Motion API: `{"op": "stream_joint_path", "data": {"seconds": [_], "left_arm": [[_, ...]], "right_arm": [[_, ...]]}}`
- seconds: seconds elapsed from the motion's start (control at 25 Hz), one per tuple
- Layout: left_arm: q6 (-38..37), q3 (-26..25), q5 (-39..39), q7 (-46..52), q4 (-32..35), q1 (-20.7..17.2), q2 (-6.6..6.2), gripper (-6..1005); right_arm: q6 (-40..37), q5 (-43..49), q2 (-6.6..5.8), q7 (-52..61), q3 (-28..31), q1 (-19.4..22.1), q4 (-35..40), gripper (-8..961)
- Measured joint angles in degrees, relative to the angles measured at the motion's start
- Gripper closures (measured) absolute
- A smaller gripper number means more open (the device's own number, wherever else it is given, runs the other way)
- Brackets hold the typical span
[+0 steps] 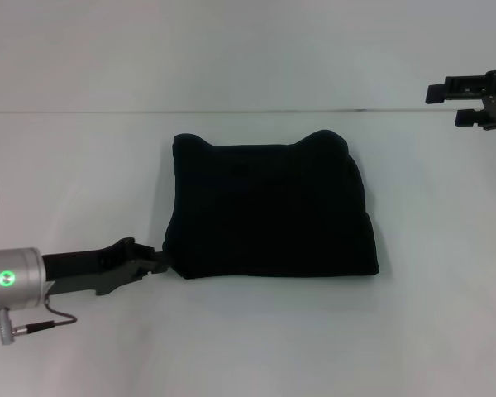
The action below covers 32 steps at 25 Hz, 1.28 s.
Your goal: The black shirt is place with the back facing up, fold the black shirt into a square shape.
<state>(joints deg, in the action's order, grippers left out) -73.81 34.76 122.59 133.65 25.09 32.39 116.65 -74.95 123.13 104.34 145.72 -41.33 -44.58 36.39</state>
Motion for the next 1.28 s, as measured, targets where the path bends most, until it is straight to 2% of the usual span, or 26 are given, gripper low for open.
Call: {"op": "stream_joint_path", "data": {"seconds": [0.2,0.44,0.68,0.92,1.12,1.28], "left_arm": [[-1.66,-0.12,0.09,0.37,0.56,-1.18,-0.21,923],[-1.73,-0.86,0.09,0.51,0.07,-0.81,-0.29,921],[1.37,-1.48,0.22,1.66,-0.1,-0.75,-0.03,913],[2.61,-1.17,0.26,1.78,-0.29,0.15,0.74,685],[2.71,-1.39,0.22,1.5,-1.5,0.8,0.89,495],[3.99,-1.4,0.19,1.63,-1.52,0.84,0.96,407]], "right_arm": [[0.03,-0.03,-0.01,0.0,0.08,0.05,0.0,58],[-0.01,-0.03,-0.02,0.0,0.23,-0.24,0.0,57],[-0.03,0.01,-0.1,0.0,0.3,-0.03,0.0,57],[-0.08,0.01,-0.1,0.0,0.29,-0.06,0.0,57],[-0.11,0.06,-0.06,0.0,0.29,-0.01,0.0,57],[-0.14,0.06,-0.13,0.0,0.29,0.07,0.0,57]]}}
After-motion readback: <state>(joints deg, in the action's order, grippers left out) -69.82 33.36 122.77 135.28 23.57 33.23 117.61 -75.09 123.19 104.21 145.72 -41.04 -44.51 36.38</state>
